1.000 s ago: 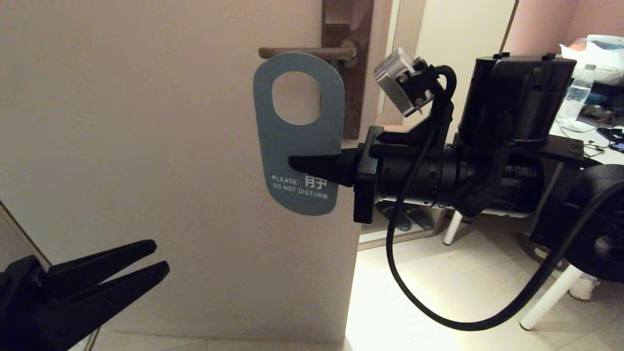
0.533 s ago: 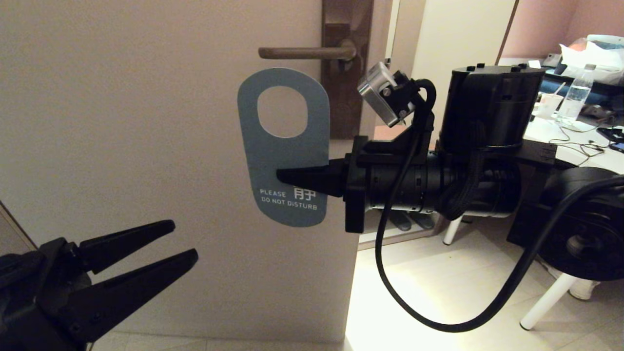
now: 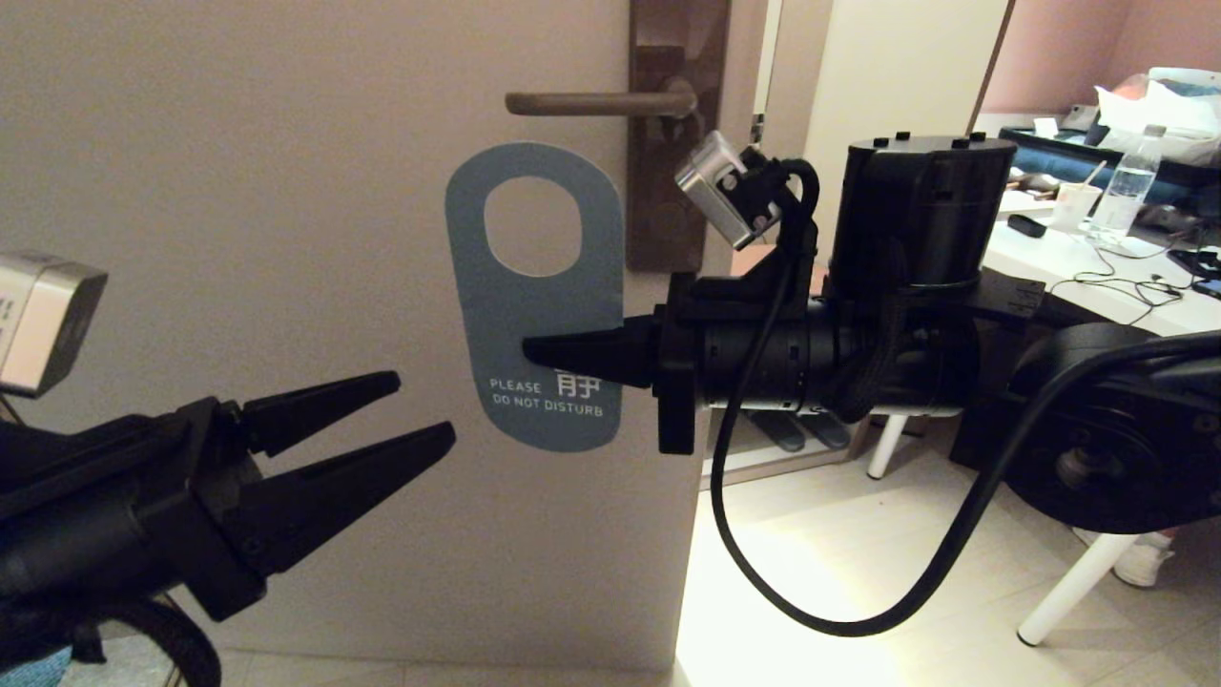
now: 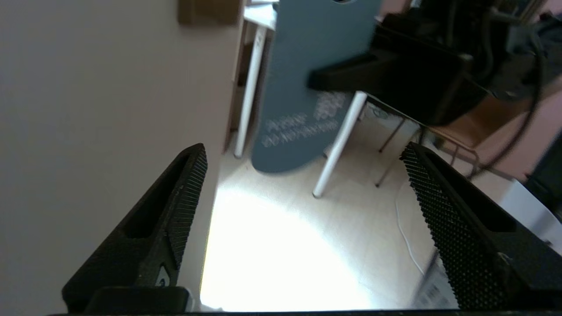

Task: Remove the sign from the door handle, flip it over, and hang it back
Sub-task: Hand it to the other hand

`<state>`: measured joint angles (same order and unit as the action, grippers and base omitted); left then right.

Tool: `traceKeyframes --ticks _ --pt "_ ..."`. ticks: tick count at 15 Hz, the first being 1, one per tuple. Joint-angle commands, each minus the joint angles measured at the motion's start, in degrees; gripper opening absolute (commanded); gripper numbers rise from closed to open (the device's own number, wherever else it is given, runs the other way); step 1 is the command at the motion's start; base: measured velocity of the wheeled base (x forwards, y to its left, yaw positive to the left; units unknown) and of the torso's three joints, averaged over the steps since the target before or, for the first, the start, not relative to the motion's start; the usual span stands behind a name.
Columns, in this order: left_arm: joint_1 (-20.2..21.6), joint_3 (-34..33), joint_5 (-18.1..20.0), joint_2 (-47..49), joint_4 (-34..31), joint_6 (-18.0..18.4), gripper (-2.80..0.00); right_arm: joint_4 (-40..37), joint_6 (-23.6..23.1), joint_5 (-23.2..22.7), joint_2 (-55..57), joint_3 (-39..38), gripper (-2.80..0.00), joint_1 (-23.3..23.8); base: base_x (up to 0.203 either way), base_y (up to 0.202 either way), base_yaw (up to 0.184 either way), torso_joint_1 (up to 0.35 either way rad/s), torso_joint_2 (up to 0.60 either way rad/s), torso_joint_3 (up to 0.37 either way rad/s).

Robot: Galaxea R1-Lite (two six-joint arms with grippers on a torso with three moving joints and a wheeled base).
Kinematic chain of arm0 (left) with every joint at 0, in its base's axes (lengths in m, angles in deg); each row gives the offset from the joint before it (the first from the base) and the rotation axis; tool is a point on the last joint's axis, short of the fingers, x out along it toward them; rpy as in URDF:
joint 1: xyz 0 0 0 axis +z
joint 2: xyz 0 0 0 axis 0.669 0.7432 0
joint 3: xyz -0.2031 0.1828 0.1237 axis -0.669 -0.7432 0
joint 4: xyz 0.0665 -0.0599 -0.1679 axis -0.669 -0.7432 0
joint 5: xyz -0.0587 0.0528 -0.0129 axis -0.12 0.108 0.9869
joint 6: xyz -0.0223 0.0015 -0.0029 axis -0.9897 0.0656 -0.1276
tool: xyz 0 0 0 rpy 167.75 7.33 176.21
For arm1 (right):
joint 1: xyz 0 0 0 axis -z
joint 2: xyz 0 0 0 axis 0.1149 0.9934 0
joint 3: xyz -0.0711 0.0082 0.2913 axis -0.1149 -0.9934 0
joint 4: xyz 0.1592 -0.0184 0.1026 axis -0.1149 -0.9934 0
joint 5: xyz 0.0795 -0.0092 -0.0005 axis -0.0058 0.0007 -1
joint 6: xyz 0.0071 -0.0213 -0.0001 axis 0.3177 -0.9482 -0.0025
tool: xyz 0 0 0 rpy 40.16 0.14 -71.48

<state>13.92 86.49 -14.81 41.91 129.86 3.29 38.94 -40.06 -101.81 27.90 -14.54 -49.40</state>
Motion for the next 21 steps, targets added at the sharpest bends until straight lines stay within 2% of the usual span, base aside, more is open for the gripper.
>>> traceKeyframes --ticks 1,5,11,14,16,19,21 --pt "1.2 0.3 1.0 3.9 2.1 -0.1 0.0 0.2 0.2 -0.2 1.3 1.6 -2.8 0.0 0.0 0.0 0.0 0.0 0.0 0.0" --pt "1.8 0.0 1.4 5.7 2.5 1.4 0.0 0.1 0.4 -3.5 2.2 3.0 -2.8 0.0 0.0 0.0 0.0 0.0 0.0 0.0" --pt "2.0 0.0 1.4 8.9 5.2 1.5 0.0 0.0 0.6 -7.7 5.0 6.4 -2.8 0.1 0.0 0.0 0.0 0.0 0.0 0.0" --pt "2.2 -0.1 2.2 9.8 5.7 1.4 0.0 0.5 6.3 -11.0 6.2 9.5 -2.8 0.1 0.0 0.0 0.0 0.0 0.0 0.0" --pt "2.3 0.0 3.1 10.7 6.5 1.3 0.0 0.6 7.1 -11.6 7.4 11.2 -2.8 0.1 0.0 0.0 0.0 0.0 0.0 0.0" --pt "2.8 0.1 4.1 12.3 9.2 1.0 0.0 0.6 8.7 -16.0 7.5 11.0 -2.8 0.1 0.0 0.0 0.0 0.0 0.0 0.0" --pt "3.6 0.0 5.0 12.4 9.3 1.0 0.0 0.5 8.8 -16.6 7.8 10.8 -2.8 0.1 0.0 0.0 0.0 0.0 0.0 0.0"
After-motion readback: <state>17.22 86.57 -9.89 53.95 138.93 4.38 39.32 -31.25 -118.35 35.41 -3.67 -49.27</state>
